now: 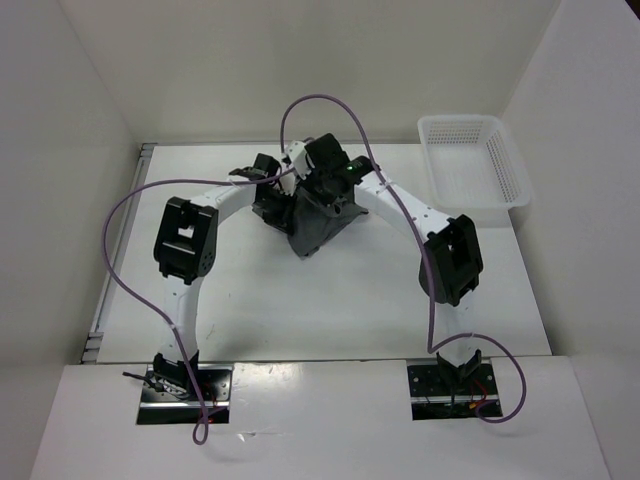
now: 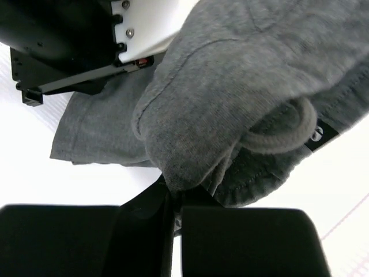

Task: Fold and stack the shorts
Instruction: Fold the shorts

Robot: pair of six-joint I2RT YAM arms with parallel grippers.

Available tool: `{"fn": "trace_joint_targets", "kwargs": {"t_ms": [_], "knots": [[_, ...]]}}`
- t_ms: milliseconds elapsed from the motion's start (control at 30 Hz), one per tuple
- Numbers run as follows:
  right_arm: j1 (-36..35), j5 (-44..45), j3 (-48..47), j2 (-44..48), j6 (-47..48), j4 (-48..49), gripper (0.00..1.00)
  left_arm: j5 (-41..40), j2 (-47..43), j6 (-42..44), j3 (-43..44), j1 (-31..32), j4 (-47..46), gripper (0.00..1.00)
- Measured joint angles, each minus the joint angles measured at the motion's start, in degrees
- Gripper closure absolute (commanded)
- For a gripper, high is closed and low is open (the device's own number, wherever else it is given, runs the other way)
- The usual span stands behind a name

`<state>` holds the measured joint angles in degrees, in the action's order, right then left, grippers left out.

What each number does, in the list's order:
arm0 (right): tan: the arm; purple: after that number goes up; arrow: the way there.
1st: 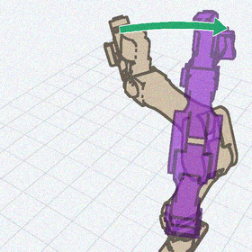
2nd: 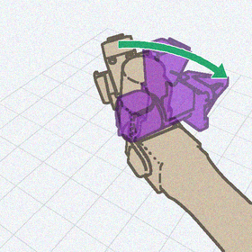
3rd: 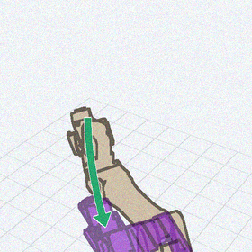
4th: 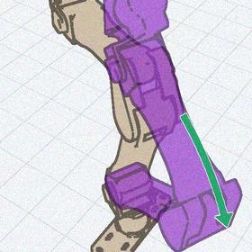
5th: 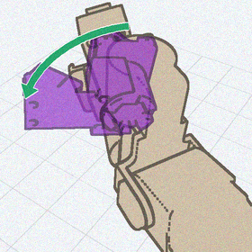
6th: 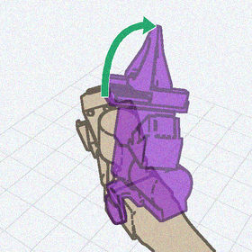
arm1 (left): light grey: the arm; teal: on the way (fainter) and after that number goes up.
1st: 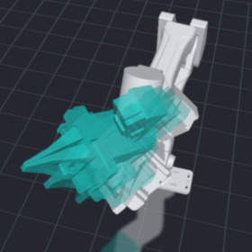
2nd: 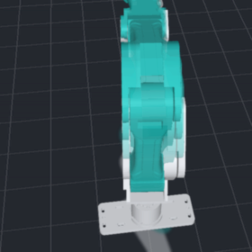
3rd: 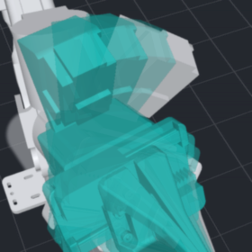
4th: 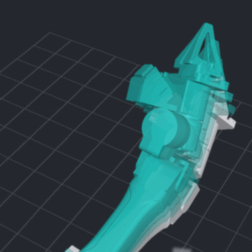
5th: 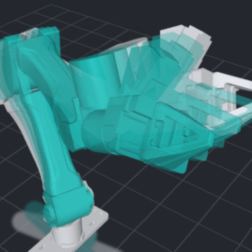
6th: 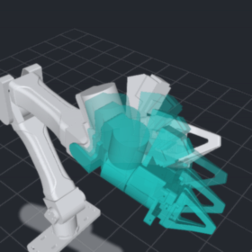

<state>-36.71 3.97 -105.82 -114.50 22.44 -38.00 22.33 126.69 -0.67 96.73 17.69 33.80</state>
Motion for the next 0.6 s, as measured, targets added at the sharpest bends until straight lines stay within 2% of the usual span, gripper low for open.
{"fn": "trace_joint_targets", "kwargs": {"t_ms": [133, 267, 433, 533, 567, 600], "knots": [[-0.07, 0.15, 0.0, -0.44, -0.92, 0.33, 1.0, 1.46, -0.7, -0.68, -1.66, -1.33, -1.27, 0.81], [-0.57, 0.15, 0.09, -0.44, -1.84, 0.33, 1.0, 2.19, -2.25, -0.83, -4.09, -3.19, -2.03, 0.74], [-3.17, 0.39, 0.96, -0.46, -2.99, 0.61, 1.0, 2.19, -3.82, -0.79, -6.14, -4.81, -2.01, 0.72], [-5.09, 0.57, 1.27, -0.83, -3.8, 0.76, 0.84, 2.16, -3.93, -0.74, -6.23, -5.29, -1.86, 0.72], [-5.73, 0.66, 1.27, -1.07, -4.07, 0.85, 0.7, 2.16, -3.93, -0.72, -6.23, -5.35, -1.77, 0.71], [-6.29, 0.59, 1.27, -1.25, -4.42, 0.92, 0.65, 2.16, -3.93, -0.7, -6.23, -5.35, -1.75, 0.71]]}}
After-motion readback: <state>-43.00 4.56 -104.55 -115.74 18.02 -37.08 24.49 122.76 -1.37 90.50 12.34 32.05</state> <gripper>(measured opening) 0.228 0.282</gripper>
